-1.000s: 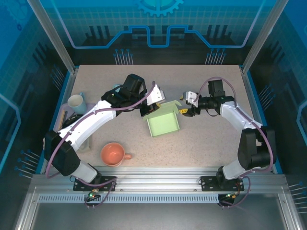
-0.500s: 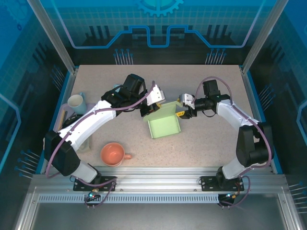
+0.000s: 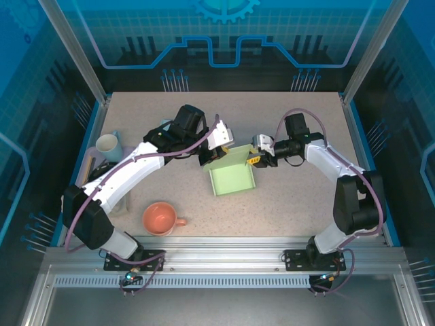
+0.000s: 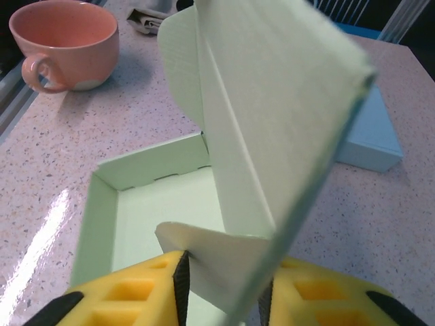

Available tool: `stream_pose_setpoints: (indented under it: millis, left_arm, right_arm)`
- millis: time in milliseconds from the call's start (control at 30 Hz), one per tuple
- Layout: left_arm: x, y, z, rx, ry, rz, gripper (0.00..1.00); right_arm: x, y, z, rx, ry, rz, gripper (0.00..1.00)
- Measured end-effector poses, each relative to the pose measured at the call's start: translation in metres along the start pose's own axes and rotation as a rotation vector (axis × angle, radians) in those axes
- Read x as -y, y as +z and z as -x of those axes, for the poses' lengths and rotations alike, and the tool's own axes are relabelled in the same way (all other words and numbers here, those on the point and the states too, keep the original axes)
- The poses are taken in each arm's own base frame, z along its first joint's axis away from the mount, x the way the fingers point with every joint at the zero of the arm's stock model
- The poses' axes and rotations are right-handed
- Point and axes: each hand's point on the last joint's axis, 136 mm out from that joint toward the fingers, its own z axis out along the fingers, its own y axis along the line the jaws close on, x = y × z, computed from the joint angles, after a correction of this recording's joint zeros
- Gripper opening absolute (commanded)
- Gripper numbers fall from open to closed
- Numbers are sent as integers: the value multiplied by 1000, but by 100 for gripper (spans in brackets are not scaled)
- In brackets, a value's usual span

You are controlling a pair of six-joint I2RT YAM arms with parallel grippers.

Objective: Fold the paper box

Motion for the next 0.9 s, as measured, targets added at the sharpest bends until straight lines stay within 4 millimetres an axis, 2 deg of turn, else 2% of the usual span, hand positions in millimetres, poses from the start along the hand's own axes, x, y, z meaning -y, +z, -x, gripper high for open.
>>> stream_pose_setpoints:
  millis: [100,167,267,400,500,533,600,667,733,800,833,900]
  left_arm:
    - [1,0,0,0,-2,-5,0]
    - [1,0,0,1,-2,-7,0]
    - [1,0,0,0,-3,-8,0]
    - [2,0,-1,-1,-5,-9,0]
    - [-1,0,0,5,-18,3,0]
    - [-2,0,-2,4,-26,10,3]
    - [-5,3,-4,3,-40,27,18]
    - [-12,4,-4,5,-64,64,40]
    - [-27,2,2,23,-102,139,56]
    - [-47,-4,8,45,-181,246,78]
    - [-57,-9,10,59,-238,304,85]
    - [-73,-23,13,97,-359,411,94]
  right_arm:
    - [0,0,0,2,-4,3,26]
    - [0,0,0,5,-6,5,19]
    - [0,0,1,6,-9,5,17]
    - [1,0,0,4,-4,1,1]
    - [6,2,-1,9,-8,-21,0]
    - [7,3,-2,11,-8,-32,0]
    - [8,4,-5,16,-2,-45,0]
    - [7,6,-9,16,14,-51,0]
    - [10,7,-12,9,32,-61,0]
    - [14,7,-16,4,48,-73,0]
    - [16,8,-19,2,59,-79,0]
    - [20,8,-25,-4,77,-92,0]
